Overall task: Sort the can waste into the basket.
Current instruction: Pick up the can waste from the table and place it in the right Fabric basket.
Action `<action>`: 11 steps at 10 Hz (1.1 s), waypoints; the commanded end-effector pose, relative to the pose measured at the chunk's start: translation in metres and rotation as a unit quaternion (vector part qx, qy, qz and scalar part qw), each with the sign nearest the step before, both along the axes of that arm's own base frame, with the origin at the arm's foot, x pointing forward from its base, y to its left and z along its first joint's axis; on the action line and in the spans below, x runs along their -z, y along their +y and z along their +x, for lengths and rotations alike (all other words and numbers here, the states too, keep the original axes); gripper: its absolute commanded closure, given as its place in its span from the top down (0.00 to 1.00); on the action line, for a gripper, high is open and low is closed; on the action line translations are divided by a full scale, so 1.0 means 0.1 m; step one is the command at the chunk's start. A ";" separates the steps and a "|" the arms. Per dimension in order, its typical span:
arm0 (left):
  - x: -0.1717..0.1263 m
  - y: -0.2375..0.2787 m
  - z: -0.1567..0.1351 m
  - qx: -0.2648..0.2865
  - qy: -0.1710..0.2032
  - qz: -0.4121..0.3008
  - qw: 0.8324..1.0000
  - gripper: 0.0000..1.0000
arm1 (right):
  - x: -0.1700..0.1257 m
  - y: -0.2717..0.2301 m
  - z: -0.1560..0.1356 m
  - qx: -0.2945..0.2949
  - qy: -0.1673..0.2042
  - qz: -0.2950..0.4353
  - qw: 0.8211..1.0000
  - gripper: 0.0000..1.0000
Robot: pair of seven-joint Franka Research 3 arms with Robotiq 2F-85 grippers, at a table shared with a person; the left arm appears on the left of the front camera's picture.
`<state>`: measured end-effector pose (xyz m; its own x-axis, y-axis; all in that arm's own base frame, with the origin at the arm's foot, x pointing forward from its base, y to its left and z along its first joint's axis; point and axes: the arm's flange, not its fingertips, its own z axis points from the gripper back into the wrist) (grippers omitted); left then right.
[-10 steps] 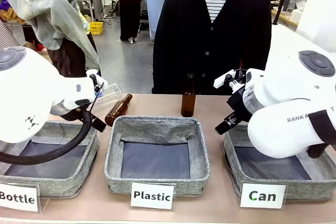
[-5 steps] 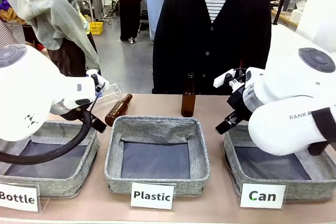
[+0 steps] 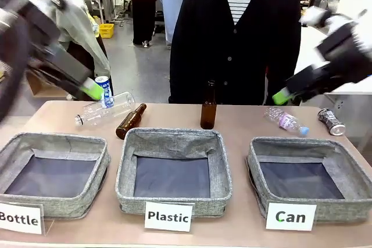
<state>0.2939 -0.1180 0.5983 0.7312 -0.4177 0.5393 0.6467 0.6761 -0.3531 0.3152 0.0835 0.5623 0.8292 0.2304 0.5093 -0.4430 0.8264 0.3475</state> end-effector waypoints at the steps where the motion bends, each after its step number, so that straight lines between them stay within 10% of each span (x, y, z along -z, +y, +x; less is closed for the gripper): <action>1: 0.15 0.73 0.22 -0.021 0.046 -0.054 0.997 1.00 | 0.09 -0.70 -0.06 0.033 0.041 0.130 0.990 1.00; 3: 0.31 1.74 0.18 -0.080 0.079 -0.175 0.978 1.00 | 0.39 -1.58 -0.19 0.088 0.063 0.285 0.952 1.00; 6: 0.86 3.05 0.09 -0.233 0.112 -0.341 0.903 1.00 | 0.85 -2.48 -0.42 0.171 0.049 0.408 0.896 1.00; 9: 1.22 3.02 -0.14 -0.284 0.084 -0.443 0.846 1.00 | 1.16 -2.82 -0.46 0.224 0.053 0.438 0.869 1.00; 11: 1.12 3.45 -0.18 -0.264 0.117 -0.385 0.877 1.00 | 1.07 -3.04 -0.46 0.231 0.061 0.437 0.867 1.00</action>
<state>0.2749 0.2198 0.4769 0.8223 0.4898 0.2897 0.1430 0.3150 -0.9383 0.2747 -0.2222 0.4426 0.7826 -0.5856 0.2112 -0.0300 0.3034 0.9524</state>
